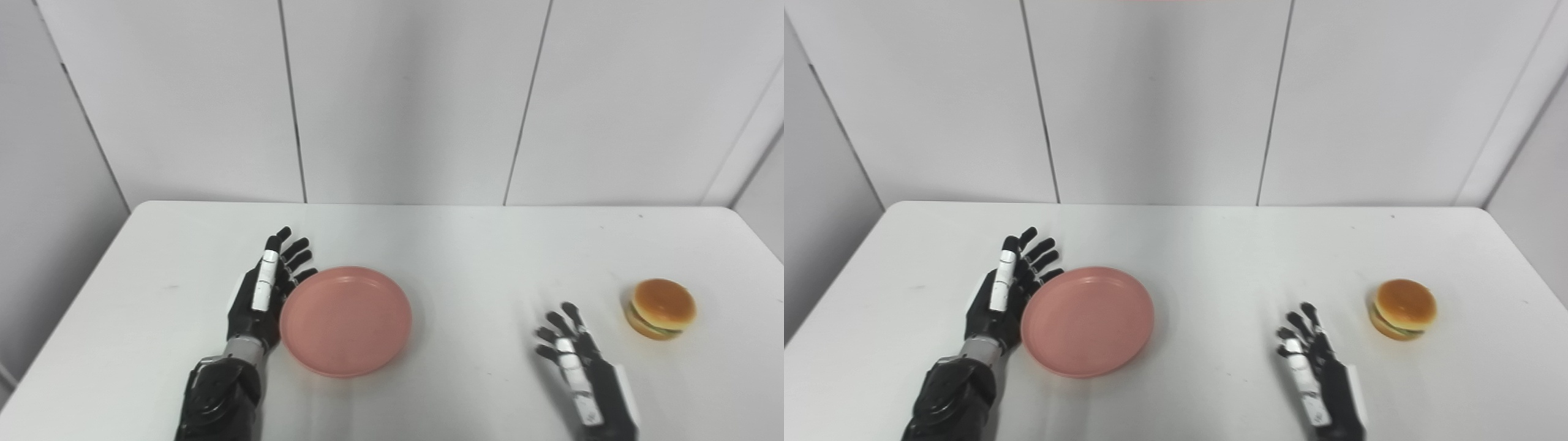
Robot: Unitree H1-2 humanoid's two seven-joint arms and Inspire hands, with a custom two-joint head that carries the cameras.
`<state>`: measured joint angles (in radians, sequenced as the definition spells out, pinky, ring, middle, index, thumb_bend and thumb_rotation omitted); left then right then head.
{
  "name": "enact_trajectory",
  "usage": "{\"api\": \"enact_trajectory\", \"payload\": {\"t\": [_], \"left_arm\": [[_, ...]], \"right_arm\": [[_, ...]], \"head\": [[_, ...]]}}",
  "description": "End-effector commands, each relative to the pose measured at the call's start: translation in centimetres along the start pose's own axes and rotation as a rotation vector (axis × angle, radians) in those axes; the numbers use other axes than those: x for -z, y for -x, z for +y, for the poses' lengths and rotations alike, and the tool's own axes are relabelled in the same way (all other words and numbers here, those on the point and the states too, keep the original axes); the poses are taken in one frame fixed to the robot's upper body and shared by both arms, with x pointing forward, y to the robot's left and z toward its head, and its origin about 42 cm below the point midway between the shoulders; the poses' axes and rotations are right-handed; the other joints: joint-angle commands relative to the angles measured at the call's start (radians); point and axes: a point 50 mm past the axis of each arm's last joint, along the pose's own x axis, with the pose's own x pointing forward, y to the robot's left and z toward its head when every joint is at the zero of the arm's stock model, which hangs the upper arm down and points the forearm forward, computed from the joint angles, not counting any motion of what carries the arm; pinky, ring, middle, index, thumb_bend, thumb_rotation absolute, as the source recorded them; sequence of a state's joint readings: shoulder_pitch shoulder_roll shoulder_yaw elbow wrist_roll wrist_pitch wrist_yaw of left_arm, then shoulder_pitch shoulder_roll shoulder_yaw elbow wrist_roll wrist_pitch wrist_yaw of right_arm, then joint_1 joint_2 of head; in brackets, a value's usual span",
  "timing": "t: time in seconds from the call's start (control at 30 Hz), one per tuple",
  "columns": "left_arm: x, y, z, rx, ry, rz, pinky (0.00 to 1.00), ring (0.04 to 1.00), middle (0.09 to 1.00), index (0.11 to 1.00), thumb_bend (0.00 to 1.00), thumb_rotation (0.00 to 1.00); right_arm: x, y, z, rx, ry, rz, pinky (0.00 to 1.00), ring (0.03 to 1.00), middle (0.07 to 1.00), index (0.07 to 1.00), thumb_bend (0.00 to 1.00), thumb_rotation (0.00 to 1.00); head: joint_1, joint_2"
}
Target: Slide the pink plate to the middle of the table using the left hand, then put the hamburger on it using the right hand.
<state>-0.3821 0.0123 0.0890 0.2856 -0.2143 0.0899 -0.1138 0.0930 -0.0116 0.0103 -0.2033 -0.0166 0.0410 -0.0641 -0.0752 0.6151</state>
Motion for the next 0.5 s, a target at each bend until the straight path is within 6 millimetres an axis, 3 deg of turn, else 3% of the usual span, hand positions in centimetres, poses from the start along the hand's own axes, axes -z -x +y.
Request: {"api": "enact_trajectory", "payload": {"t": [0.0,0.27,0.47], "left_arm": [[0.1,0.2,-0.9,0.016,0.011,0.006,0.78,0.882,0.881,0.914,0.87,0.84],[-0.3,0.3,-2.5,0.013,0.057,0.001,0.84,0.914,0.918,0.938,0.84,0.87],[0.1,0.6,-3.4,0.007,0.071,0.012,0.88,0.915,0.919,0.941,0.84,0.88]], "right_arm": [[-0.2,0.4,1.8,-0.029,-0.012,0.031,0.76,0.813,0.881,0.936,0.65,0.87],[-0.8,0.3,4.0,-0.021,-0.005,0.038,0.78,0.831,0.894,0.941,0.57,0.92],[-1.0,0.2,5.2,-0.02,0.017,0.029,0.78,0.832,0.9,0.937,0.56,0.94]], "head": [[-0.029,0.001],[-0.111,0.005],[-0.163,0.003]]}}
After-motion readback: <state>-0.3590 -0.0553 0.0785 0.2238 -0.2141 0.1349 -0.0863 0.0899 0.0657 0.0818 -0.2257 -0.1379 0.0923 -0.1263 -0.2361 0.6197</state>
